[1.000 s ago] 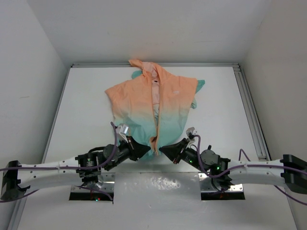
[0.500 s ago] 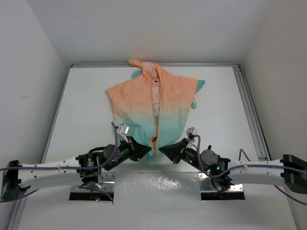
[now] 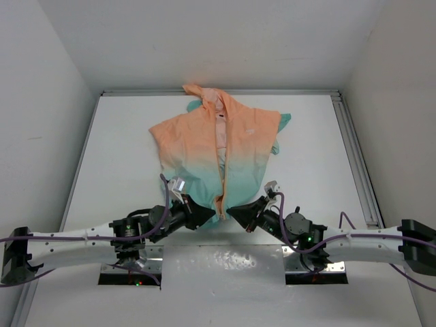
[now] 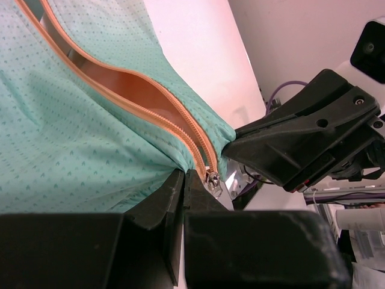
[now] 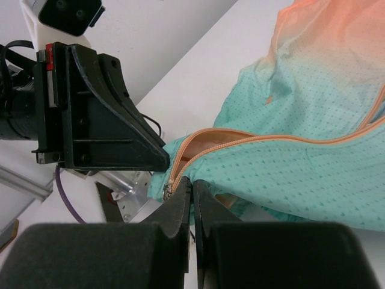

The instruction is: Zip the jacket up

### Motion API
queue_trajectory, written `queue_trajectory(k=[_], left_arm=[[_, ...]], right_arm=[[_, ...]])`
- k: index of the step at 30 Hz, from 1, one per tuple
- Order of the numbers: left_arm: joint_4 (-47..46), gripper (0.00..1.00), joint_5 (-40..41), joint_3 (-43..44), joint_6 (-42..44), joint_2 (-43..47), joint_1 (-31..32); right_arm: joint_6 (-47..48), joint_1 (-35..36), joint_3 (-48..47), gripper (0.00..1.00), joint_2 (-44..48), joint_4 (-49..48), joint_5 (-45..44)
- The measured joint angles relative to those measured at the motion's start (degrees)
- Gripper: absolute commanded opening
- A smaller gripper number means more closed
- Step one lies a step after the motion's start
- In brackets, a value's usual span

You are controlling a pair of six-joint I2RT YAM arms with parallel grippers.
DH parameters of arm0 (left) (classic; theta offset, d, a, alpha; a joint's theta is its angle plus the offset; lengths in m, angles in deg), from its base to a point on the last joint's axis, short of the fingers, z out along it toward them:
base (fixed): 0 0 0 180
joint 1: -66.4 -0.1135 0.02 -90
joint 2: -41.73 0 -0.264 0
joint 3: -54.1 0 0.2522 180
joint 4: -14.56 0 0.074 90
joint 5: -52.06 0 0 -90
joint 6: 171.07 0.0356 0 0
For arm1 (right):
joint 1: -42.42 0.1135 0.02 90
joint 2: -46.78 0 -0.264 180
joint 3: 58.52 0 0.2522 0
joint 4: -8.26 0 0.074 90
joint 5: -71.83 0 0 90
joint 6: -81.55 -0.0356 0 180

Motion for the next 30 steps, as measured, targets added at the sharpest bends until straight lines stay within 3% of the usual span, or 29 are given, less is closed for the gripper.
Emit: queue_trajectory(k=[25, 30], left_arm=[[-2.0, 0.00, -1.4, -0.8, -2.7, -0.7, 0.0], [-1.6, 0.00, -0.7, -2.1, -3.4, 2.1, 0.0]], right_arm=[[1.6, 0.0, 0.0, 0.00, -2.1, -6.1, -1.8], [0.0, 0.3, 0.0, 0.00, -0.5, -3.0, -1.7]])
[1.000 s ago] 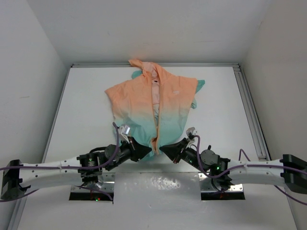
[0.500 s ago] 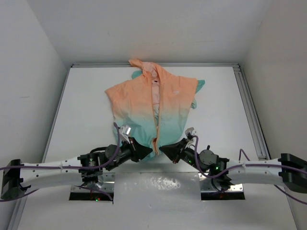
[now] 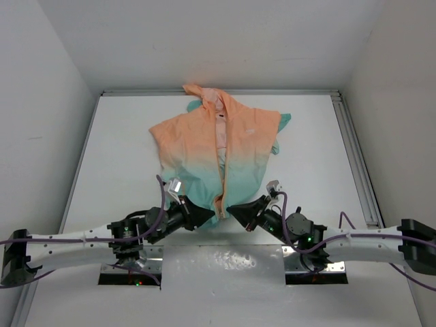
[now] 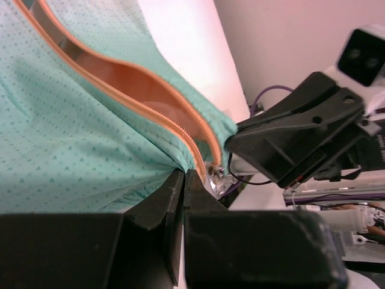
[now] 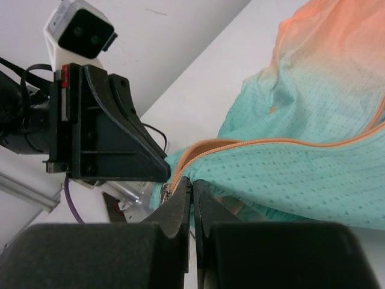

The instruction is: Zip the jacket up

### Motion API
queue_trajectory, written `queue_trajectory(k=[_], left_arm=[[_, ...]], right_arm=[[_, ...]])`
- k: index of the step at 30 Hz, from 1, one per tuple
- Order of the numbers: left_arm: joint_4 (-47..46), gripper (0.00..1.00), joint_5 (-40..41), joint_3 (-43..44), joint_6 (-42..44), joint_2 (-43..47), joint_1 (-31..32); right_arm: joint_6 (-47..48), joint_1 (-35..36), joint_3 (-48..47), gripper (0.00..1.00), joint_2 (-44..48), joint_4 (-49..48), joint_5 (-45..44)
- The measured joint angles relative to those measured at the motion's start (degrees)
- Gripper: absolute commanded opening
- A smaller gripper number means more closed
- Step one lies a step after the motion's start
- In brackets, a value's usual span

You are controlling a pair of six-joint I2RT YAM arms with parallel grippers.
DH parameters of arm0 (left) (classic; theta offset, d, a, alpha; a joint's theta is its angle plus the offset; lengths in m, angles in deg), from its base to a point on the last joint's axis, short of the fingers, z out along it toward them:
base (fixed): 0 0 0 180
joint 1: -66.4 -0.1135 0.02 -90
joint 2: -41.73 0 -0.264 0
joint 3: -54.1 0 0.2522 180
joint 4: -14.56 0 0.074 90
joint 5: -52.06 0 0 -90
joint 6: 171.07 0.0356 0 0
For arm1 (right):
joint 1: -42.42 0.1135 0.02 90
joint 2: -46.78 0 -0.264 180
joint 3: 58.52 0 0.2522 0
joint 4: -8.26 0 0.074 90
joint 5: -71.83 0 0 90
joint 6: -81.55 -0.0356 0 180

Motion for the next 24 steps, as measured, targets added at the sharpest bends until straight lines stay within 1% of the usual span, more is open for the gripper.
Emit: queue_trajectory(k=[5, 10, 17, 20, 24], left_arm=[[-0.1, 0.00, -0.7, -2.1, 0.8, 4.5, 0.0], [0.2, 0.00, -2.1, -2.6, 2.3, 7.9, 0.0], [1.7, 0.00, -3.9, -3.6, 5.8, 11.3, -0.9], [2.0, 0.00, -7.2, -3.6, 8.9, 10.3, -5.6], [0.0, 0.00, -15.4, -3.6, 12.9, 5.6, -16.0]], right_arm=[[-5.2, 0.1, 0.0, 0.00, 2.1, 4.0, 2.0], [-9.0, 0.2, 0.0, 0.00, 5.2, 5.4, 4.8], [-13.4, 0.4, 0.0, 0.00, 3.8, 14.2, 5.5], [-15.5, 0.4, 0.0, 0.00, 0.9, 20.0, 4.1], [-17.4, 0.4, -0.1, 0.00, -7.0, 27.9, 3.0]])
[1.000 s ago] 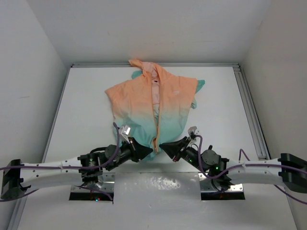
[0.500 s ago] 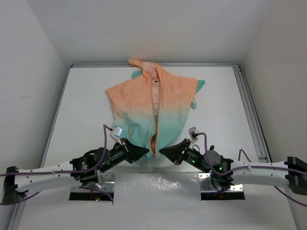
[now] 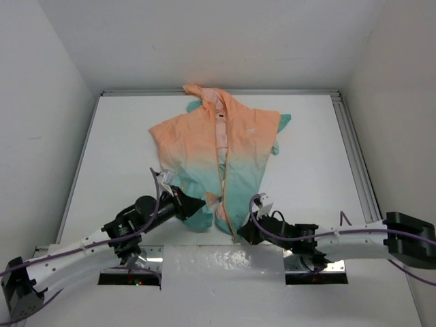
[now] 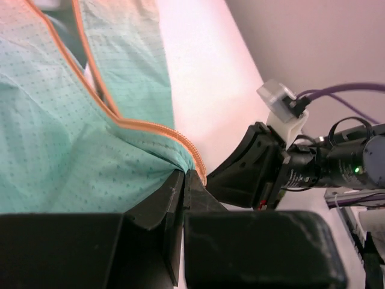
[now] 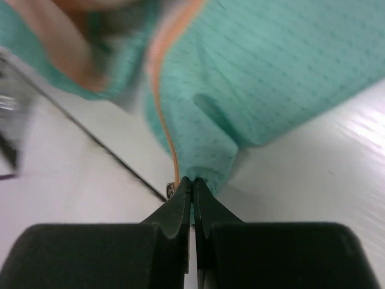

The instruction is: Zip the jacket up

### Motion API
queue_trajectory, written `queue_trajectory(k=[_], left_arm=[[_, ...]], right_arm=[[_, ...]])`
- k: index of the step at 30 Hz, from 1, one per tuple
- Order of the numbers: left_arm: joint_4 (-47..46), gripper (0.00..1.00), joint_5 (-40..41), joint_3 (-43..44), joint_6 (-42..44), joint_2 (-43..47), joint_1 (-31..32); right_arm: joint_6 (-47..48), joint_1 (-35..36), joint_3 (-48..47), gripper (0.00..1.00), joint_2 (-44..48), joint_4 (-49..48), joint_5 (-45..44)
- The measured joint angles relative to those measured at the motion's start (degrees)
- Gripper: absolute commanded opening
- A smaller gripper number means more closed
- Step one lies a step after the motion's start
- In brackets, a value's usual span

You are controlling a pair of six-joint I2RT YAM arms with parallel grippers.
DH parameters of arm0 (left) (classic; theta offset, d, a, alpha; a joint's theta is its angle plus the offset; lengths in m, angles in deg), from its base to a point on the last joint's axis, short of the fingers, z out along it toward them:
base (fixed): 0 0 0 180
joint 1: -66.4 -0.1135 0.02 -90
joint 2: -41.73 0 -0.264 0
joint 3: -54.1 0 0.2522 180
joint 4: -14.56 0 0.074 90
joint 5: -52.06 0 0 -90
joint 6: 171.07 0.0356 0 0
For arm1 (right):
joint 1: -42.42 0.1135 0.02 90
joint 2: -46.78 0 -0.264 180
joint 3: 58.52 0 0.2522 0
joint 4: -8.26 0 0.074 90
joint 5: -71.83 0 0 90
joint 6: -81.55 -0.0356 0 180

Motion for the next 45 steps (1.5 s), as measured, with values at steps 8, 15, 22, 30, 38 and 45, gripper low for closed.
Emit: queue_trajectory(k=[8, 15, 22, 30, 38, 45], left_arm=[[-3.9, 0.00, -13.7, -0.3, 3.7, -4.7, -8.5], [-4.8, 0.00, -16.9, -0.7, 4.4, -4.7, -8.5], [-4.4, 0.00, -17.2, -0.7, 4.5, -3.9, -8.5], [-4.2, 0.00, -17.5, -1.4, 4.4, -4.1, -8.5], [-4.4, 0.00, -17.7, -2.1, 4.3, -4.7, -8.5], [-4.4, 0.00, -17.9, -2.3, 4.3, -4.4, -8.5]], right_arm=[[-1.3, 0.1, -3.3, 0.06, -8.0, 4.3, 1.1], [-2.0, 0.4, -5.0, 0.42, -7.9, 7.2, 2.8], [-2.5, 1.2, -6.4, 0.48, -6.3, 11.4, 3.5], [-4.0, 3.6, -10.8, 0.43, -9.0, 18.4, 2.2], [-4.9, 6.1, -16.9, 0.44, -14.2, 25.4, -1.4], [-6.4, 6.3, -18.8, 0.39, -18.8, 29.2, -3.1]])
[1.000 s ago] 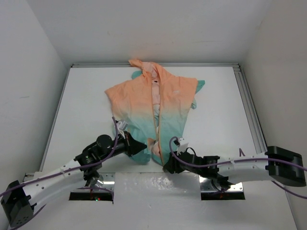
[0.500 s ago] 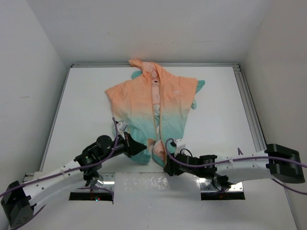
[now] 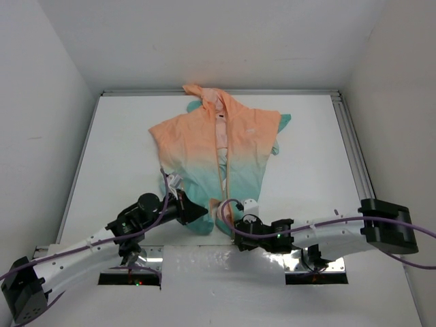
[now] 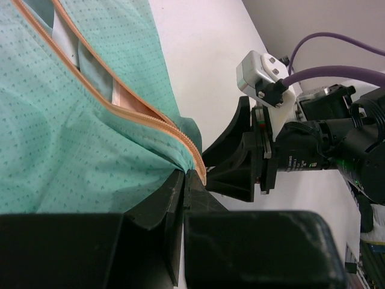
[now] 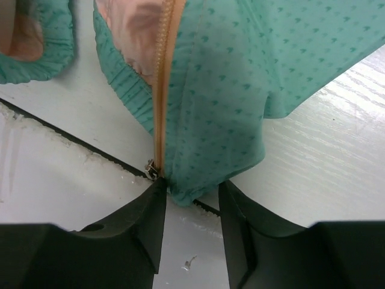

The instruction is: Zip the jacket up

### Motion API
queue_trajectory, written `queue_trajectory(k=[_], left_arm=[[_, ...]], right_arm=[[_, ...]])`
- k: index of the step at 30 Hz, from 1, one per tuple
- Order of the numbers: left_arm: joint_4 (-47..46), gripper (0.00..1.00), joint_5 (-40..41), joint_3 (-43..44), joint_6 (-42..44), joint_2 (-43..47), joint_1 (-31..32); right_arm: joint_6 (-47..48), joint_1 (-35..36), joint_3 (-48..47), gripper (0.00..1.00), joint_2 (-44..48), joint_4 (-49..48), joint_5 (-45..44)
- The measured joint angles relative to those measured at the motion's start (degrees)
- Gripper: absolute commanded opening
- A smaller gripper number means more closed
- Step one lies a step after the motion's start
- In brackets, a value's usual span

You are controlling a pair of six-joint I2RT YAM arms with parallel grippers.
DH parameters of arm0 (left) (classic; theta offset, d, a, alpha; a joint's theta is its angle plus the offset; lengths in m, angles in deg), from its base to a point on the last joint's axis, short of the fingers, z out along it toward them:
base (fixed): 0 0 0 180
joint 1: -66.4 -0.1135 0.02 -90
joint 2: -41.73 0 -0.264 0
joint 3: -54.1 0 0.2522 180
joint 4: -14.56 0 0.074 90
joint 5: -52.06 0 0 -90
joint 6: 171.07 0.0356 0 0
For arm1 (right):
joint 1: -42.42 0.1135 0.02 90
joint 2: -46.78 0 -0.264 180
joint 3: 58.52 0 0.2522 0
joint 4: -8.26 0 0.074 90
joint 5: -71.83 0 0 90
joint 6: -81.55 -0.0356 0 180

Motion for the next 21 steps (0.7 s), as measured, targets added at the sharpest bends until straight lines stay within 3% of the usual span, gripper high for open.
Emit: queue_trajectory(k=[6, 11, 15, 21], left_arm=[[0.0, 0.00, 0.0, -0.3, 0.0, 0.3, 0.0], [0.0, 0.00, -0.4, -0.6, -0.1, 0.4, 0.0], [-0.7, 0.00, -1.8, -0.7, -0.9, 0.0, 0.0], [-1.5, 0.00, -4.2, -0.9, -2.8, -0.1, 0.0]], right_arm=[[-1.1, 0.2, -0.4, 0.24, -1.0, 0.7, -0.7], [-2.1, 0.5, -0.4, 0.00, -1.1, 0.1, -1.2], [-2.3, 0.5, 1.8, 0.00, 0.3, -3.7, -1.7], [2.4, 0.5, 9.7, 0.00, 9.7, -16.0, -2.5]])
